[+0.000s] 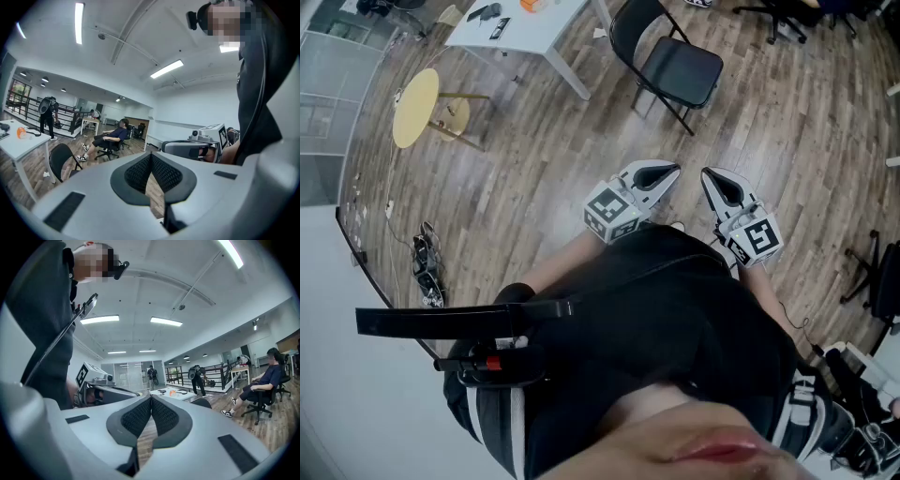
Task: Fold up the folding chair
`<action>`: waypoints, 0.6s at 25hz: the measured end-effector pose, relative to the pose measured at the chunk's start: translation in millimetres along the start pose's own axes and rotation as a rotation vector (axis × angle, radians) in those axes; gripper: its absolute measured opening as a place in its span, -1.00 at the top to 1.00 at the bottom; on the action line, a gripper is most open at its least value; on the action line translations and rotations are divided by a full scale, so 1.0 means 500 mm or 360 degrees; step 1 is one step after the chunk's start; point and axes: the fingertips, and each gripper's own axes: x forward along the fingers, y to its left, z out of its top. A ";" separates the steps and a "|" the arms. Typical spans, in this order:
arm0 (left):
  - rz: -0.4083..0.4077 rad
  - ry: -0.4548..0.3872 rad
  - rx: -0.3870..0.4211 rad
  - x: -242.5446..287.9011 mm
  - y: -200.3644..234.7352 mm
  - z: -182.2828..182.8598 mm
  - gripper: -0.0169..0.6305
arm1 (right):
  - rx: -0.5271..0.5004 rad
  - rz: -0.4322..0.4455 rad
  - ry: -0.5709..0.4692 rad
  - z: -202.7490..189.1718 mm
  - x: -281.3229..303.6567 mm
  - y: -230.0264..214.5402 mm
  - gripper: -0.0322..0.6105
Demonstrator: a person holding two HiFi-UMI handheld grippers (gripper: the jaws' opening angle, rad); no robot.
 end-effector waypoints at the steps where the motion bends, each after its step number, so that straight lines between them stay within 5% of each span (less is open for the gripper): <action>1: -0.0002 0.0003 0.0001 0.001 0.004 -0.001 0.93 | 0.0007 -0.0006 -0.0002 -0.001 0.004 -0.003 0.87; 15: 0.0034 0.0026 -0.0062 -0.022 0.020 -0.019 0.93 | 0.0088 0.0005 -0.0057 -0.006 0.033 0.011 0.86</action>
